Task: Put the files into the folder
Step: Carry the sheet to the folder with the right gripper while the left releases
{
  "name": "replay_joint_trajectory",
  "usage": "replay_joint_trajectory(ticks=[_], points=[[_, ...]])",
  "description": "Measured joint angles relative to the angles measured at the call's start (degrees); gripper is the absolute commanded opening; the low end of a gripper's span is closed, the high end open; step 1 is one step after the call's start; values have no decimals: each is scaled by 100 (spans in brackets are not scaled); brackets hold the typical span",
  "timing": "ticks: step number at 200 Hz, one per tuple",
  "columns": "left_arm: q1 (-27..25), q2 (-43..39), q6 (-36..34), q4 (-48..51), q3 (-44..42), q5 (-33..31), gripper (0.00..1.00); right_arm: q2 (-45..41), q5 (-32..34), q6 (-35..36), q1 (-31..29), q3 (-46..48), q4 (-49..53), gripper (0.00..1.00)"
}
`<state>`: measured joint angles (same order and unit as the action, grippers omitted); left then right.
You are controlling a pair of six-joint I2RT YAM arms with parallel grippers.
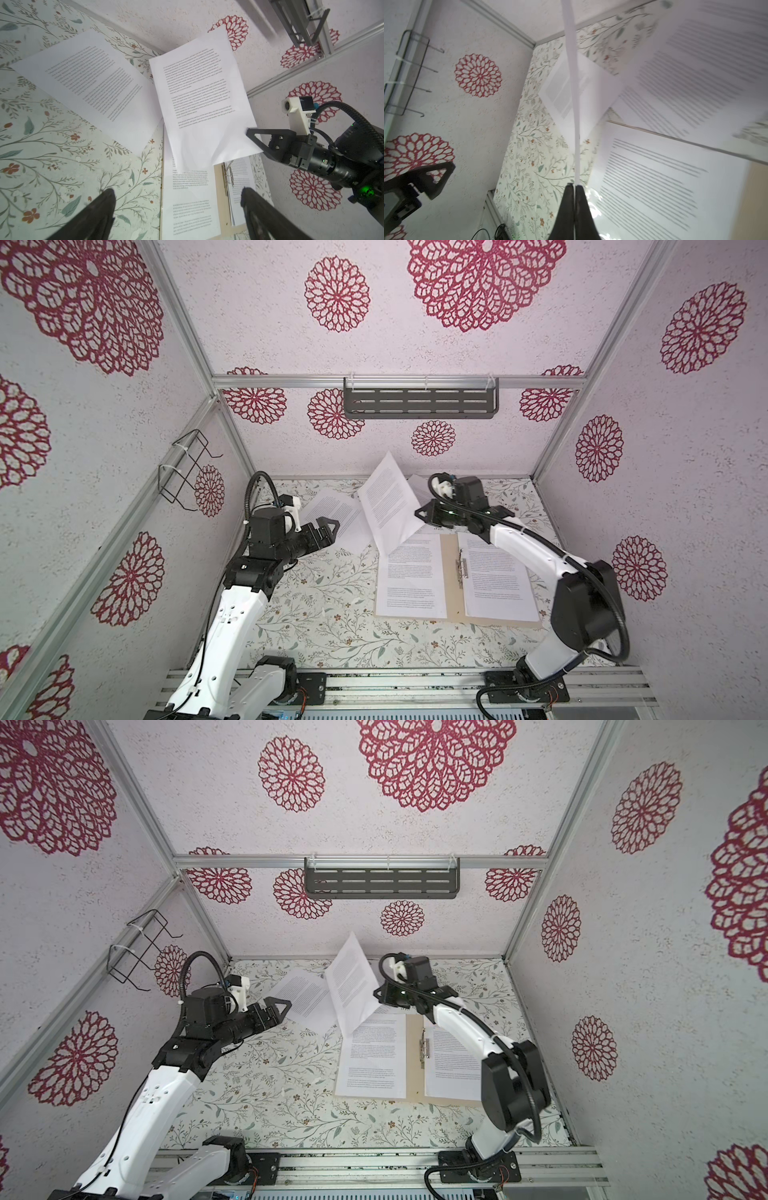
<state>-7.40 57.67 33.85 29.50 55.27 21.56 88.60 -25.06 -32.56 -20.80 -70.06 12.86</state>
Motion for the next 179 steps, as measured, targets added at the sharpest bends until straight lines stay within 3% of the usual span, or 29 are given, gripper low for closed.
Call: replay_joint_trajectory(ticks=[40, 76, 114, 179], points=[[-289, 22, -164, 22, -4, 273, 97, -1318, 450, 695, 1665, 927, 1394, 0], [-520, 44, -269, -101, -249, 470, 97, -1775, 1261, 1657, 2358, 1062, 2594, 0], [-625, 52, -323, -131, -577, 557, 97, -1744, 1978, 2282, 2830, 1231, 3158, 0], [-634, -179, -385, -190, -654, 581, 97, -1646, 2747, 3077, 2914, 1237, 3379, 0]])
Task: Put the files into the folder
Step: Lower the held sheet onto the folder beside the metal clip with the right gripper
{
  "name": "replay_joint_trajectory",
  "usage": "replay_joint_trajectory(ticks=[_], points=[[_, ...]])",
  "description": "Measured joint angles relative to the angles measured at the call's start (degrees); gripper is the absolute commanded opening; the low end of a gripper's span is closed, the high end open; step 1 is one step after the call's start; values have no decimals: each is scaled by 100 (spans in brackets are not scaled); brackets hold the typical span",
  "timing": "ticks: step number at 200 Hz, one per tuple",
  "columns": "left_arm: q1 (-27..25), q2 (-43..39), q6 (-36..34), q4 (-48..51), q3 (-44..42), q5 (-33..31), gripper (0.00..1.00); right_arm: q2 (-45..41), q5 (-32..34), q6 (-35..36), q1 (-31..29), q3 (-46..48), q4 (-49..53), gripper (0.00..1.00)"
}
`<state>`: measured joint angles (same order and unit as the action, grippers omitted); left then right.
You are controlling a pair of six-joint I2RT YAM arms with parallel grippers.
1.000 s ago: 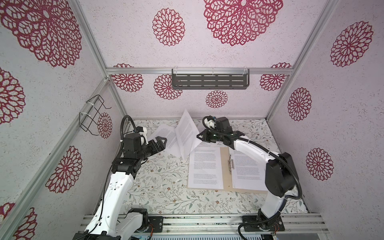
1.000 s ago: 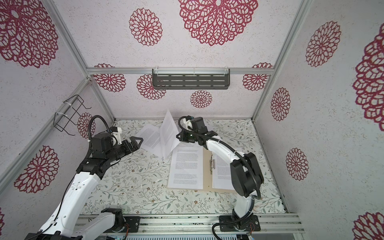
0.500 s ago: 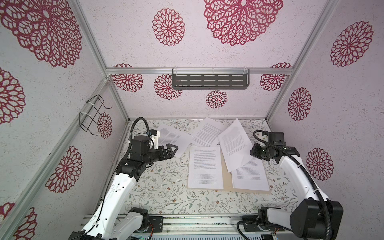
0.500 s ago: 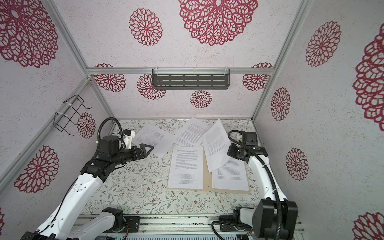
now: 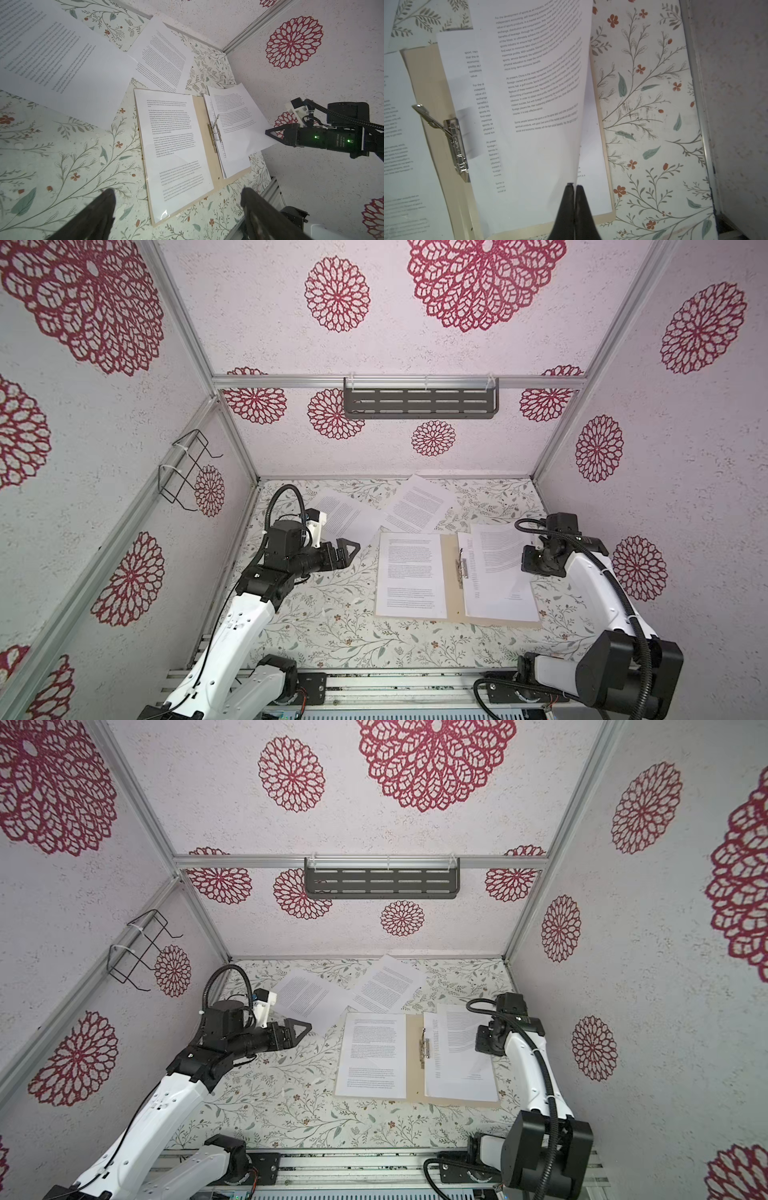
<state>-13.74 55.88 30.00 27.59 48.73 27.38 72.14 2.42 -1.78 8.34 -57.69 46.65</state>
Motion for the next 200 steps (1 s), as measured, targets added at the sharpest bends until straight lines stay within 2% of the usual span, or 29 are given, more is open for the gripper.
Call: replay_joint_trajectory(ticks=[81, 136, 200], points=[[0, -26, 0, -74, -4, 24, 97, 192, 44, 610, -4, 22, 114, 0], [0, -125, 2, -114, -13, 50, 97, 201, -225, 363, -210, 22, 118, 0], [0, -195, 2, -136, -72, 61, 97, 592, 57, 365, -699, -363, 483, 0]])
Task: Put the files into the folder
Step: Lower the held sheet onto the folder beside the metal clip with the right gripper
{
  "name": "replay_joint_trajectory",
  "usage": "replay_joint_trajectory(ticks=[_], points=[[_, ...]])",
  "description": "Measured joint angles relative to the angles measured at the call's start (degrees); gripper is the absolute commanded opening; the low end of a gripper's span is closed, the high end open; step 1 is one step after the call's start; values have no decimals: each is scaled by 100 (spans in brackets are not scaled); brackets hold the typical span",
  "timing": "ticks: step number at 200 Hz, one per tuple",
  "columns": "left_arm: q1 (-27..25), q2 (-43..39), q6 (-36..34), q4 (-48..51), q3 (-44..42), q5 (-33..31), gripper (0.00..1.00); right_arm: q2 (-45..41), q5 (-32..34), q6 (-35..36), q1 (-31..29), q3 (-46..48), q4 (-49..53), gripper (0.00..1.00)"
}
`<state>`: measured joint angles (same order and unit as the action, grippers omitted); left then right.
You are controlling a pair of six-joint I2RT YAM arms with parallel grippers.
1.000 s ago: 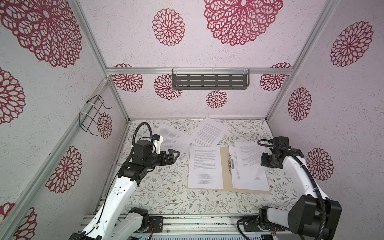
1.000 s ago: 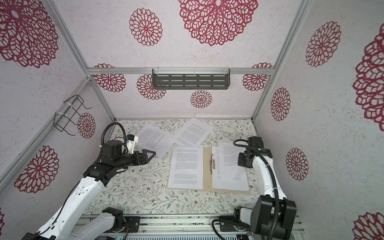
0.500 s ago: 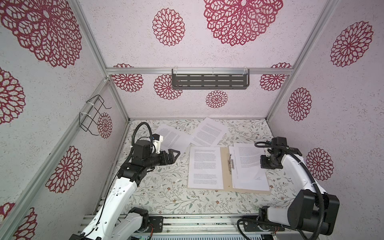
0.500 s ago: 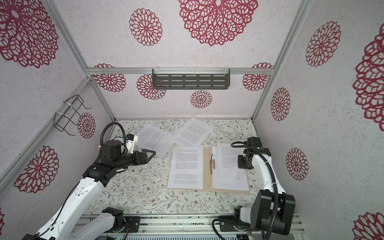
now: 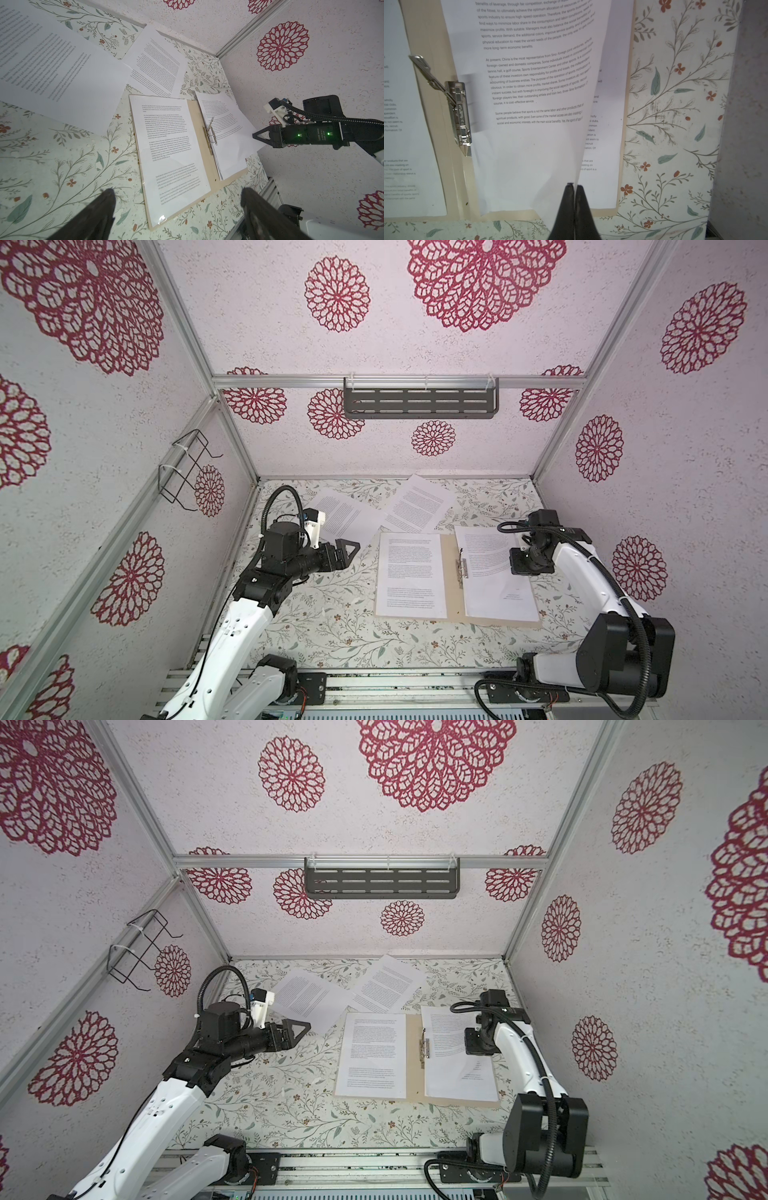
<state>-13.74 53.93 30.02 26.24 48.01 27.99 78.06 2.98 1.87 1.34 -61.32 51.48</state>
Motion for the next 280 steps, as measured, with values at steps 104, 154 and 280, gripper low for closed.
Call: replay_joint_trajectory(ticks=[104, 154, 280], points=[[0, -4, 0, -4, -7, 4, 97, 448, 535, -203, -267, -800, 868, 0], [2, -4, 0, -4, -7, 2, 97, 758, 533, -203, -446, -800, 905, 0], [83, -2, 17, -33, -7, 11, 97, 1373, 280, -192, -664, -1132, 1196, 0]])
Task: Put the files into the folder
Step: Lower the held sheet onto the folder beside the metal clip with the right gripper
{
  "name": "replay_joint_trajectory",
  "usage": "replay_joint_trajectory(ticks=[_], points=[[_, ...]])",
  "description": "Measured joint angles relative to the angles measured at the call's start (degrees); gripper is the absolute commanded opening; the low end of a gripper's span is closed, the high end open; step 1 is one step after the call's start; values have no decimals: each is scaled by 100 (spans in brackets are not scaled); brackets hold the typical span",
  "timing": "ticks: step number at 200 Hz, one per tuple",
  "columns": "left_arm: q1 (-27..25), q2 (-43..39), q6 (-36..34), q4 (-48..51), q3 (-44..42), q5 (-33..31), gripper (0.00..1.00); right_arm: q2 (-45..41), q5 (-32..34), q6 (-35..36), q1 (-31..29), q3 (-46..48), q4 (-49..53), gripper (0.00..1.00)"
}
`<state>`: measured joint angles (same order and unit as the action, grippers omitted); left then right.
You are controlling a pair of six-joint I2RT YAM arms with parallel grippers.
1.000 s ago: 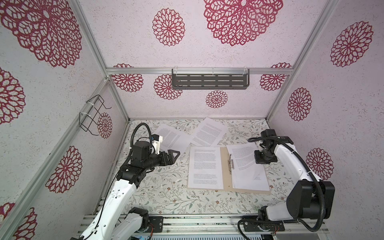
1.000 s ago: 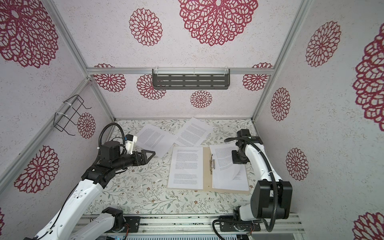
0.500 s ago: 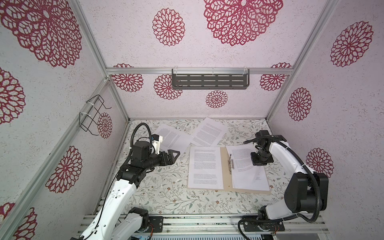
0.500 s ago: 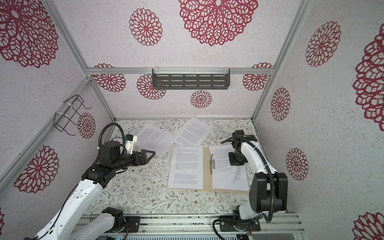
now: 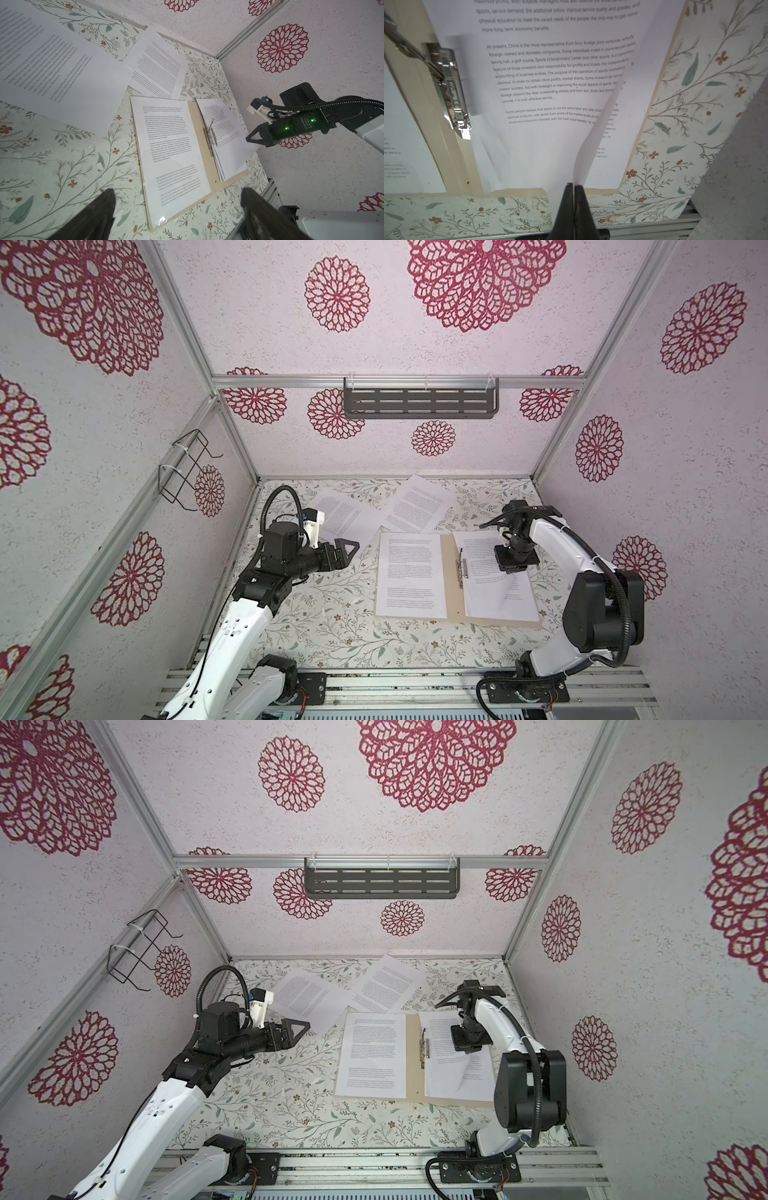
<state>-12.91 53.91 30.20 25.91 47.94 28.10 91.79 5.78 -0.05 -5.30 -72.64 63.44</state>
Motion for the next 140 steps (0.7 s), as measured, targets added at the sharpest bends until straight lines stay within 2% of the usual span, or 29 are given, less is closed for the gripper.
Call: replay_joint_trajectory(ticks=[140], points=[[55, 0, 24, -31, -11, 79, 97, 581, -286, -149, -240, -758, 608, 0]])
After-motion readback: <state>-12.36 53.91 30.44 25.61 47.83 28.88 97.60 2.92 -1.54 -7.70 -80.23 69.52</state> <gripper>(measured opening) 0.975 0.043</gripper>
